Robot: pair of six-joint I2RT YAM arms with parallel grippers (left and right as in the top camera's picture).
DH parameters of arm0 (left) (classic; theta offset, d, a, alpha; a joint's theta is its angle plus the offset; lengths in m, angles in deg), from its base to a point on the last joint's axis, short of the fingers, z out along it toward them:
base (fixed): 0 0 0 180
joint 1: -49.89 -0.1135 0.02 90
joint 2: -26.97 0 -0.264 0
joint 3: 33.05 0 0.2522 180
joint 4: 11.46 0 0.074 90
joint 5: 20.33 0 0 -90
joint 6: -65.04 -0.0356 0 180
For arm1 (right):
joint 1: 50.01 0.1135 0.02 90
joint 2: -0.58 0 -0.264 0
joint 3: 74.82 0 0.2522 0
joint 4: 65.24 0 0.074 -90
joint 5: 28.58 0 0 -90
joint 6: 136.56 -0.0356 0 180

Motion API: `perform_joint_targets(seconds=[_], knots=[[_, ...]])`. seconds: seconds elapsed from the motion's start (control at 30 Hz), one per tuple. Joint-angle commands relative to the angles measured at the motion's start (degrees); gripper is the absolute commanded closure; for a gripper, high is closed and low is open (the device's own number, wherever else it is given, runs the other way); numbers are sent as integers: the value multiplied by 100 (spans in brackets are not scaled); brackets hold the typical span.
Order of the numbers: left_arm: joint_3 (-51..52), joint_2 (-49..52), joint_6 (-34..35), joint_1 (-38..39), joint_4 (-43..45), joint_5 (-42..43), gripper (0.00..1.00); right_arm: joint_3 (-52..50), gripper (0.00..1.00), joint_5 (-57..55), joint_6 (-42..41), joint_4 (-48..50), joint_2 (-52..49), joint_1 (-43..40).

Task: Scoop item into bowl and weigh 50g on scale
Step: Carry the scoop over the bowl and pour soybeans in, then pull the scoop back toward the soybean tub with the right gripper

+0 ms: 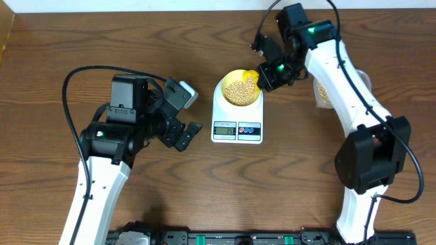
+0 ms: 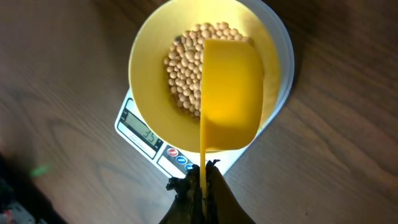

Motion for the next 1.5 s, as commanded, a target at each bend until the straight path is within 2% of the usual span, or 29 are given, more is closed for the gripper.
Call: perform_joint_targets(seconds=[0.0,0.23,0.7,0.83,1.07,1.23,1.47], knots=[[15,33,-94,-26,-7,74,2,391,99,-350,234,-15,-57,205],[15,33,-94,-26,-7,74,2,723,99,-1355,439,-175,-57,560],[15,33,-94,-26,-7,74,2,728,99,-2806,721,-258,-55,1193],[15,33,-94,-26,-7,74,2,748,99,-2553,717,-254,-55,1172],[15,33,-94,-26,-7,74,3,1156,99,-1338,332,-297,-55,726],[15,33,-94,-26,-7,74,2,1764,99,-684,24,-658,-55,42],[15,33,-94,-26,-7,74,2,2098,99,-702,-114,-1335,-55,-907]])
